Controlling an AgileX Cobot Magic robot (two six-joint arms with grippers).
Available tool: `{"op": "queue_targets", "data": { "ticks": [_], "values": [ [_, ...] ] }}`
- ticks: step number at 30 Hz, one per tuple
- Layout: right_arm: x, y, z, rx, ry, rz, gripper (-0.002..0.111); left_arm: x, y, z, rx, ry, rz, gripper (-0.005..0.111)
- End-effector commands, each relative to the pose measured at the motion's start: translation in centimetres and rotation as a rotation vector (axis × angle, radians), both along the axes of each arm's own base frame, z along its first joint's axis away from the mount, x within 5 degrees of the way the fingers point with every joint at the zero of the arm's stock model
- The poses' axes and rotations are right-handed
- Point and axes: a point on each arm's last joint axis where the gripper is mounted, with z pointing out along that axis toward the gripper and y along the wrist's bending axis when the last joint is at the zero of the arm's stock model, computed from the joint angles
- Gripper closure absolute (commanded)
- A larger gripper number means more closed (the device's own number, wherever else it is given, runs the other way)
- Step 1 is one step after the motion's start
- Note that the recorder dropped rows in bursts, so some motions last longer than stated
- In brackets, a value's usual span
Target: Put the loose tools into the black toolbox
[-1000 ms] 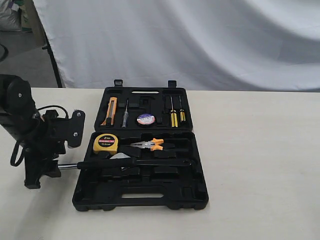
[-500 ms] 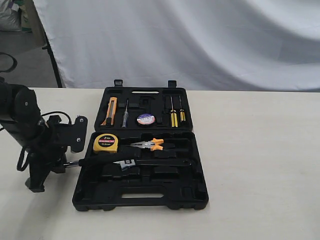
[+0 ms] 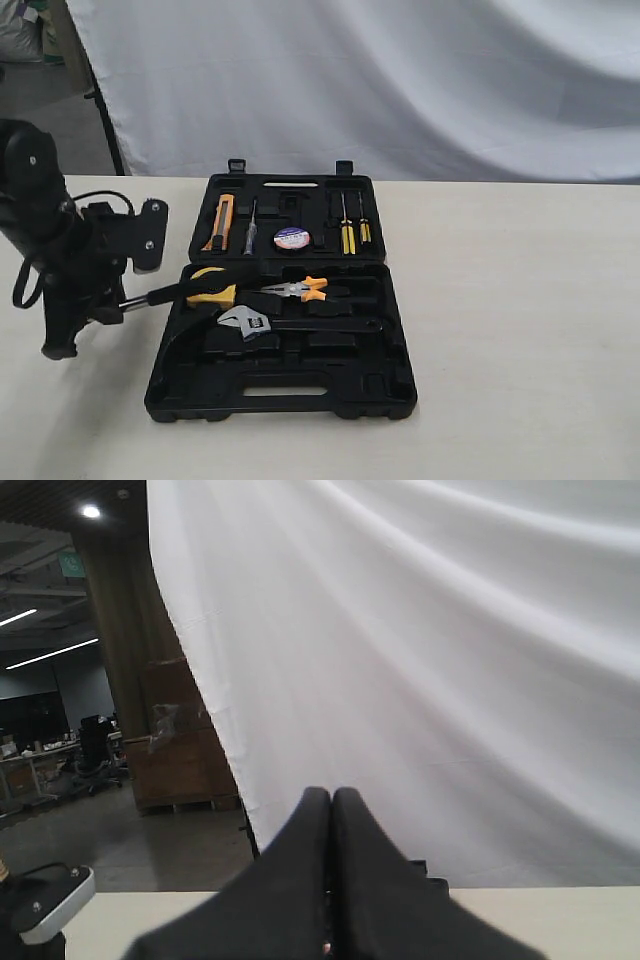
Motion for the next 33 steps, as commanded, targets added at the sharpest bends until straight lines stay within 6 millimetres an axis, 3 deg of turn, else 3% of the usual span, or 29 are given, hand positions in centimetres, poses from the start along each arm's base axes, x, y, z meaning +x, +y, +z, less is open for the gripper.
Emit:
{"op": "queue_targets", "data": {
  "ticks": [1, 11, 17, 25, 33],
  "values": [
    [-0.1, 0.0, -0.1, -0.011, -0.012, -0.002, 0.108, -0.2, -1.7, 2.8, -0.018, 0.012, -0.01, 0.107],
    [-0.1, 0.0, -0.1, -0.011, -0.012, -0.002, 0.108, -1.0, -10.4, 5.3, -0.025, -0.057, -0.067, 0.107],
    [-0.1, 0.0, -0.1, -0.011, -0.012, -0.002, 0.108, -1.7, -14.1, 4.3, -0.037, -0.03, -0.108, 0.107],
    [-0.1, 0.0, -0.1, -0.011, -0.012, -0.002, 0.108, -0.9, -14.3, 1.0, 0.045, 0.027, -0.096, 0.107],
    [-0.1, -0.1, 0.0, -0.009, -0.015, -0.005, 0.108, -0.6, -14.2, 0.2, 0.078, 0.03, -0.084, 0.107]
  ]
}}
